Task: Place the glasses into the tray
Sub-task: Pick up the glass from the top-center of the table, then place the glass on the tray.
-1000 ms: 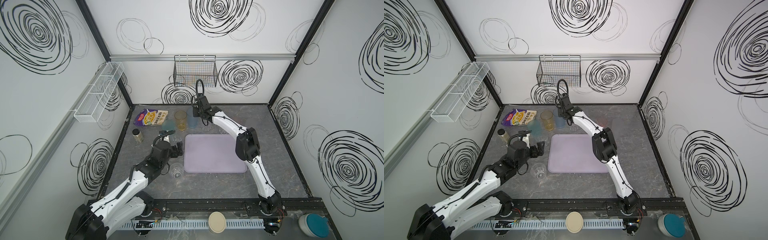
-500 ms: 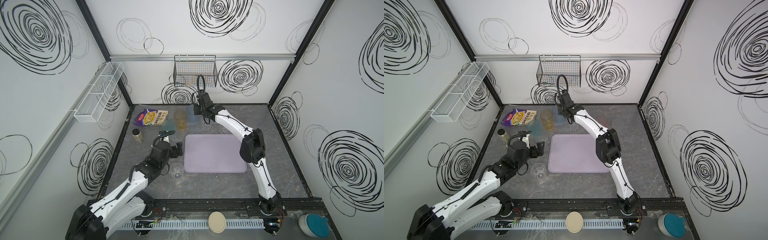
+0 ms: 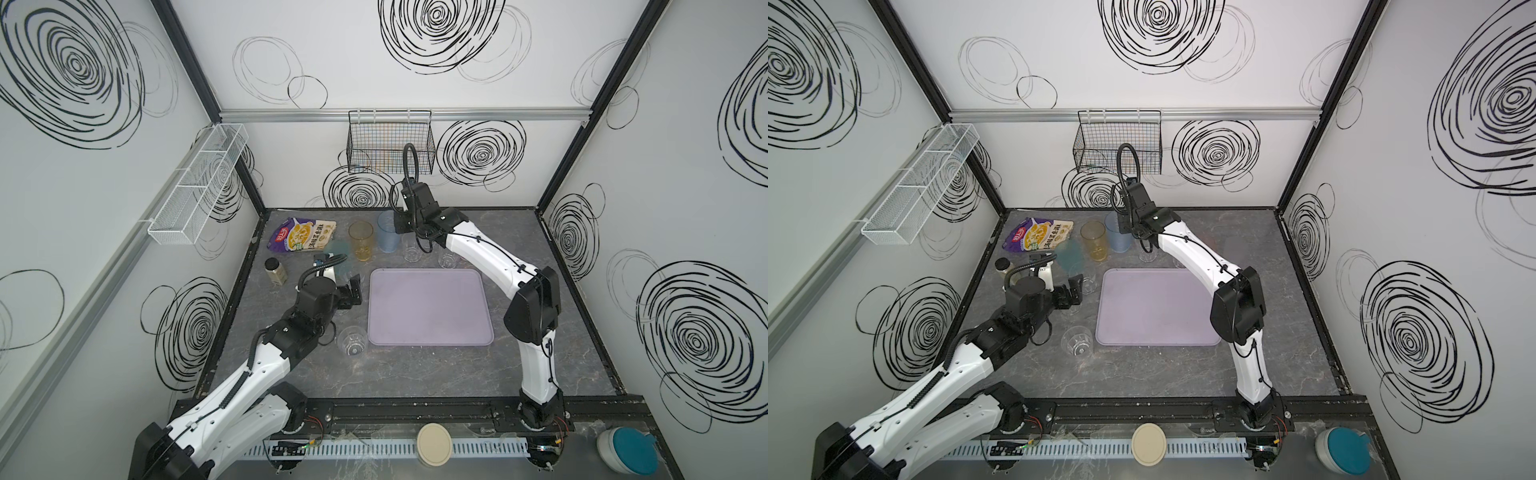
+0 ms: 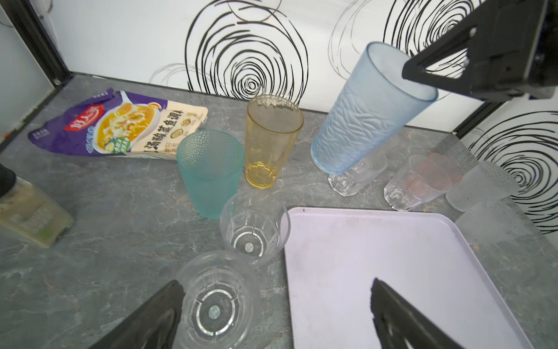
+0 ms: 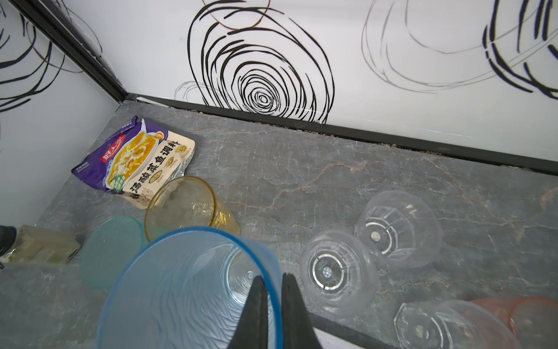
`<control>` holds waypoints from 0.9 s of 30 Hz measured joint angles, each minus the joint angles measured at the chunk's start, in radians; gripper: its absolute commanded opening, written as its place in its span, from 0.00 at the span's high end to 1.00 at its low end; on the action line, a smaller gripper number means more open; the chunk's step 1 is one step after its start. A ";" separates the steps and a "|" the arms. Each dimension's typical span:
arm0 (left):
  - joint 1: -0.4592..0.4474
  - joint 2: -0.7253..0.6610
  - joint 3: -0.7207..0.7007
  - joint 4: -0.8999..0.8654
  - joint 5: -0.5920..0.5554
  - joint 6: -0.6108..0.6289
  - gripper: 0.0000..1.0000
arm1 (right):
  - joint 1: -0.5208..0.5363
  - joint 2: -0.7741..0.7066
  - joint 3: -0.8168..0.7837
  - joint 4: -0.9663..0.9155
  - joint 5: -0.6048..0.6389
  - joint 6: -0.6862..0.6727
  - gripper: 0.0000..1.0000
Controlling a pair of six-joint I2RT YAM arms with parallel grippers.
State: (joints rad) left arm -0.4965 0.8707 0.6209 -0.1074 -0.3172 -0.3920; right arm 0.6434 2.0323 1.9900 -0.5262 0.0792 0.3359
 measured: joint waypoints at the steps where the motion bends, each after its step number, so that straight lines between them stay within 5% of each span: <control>1: 0.000 -0.002 0.006 -0.004 -0.012 0.015 0.00 | 0.005 -0.013 -0.014 -0.008 -0.005 0.000 0.96; 12: -0.006 -0.011 -0.008 -0.003 -0.035 0.052 0.00 | 0.101 -0.043 -0.194 -0.059 -0.051 0.002 1.00; 27: -0.006 -0.034 -0.039 0.003 -0.028 0.051 0.00 | 0.057 0.136 -0.012 -0.120 -0.071 0.013 1.00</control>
State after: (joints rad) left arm -0.5022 0.8371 0.5816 -0.1043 -0.3454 -0.3408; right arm 0.7002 2.1685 1.9781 -0.6464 0.0086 0.3485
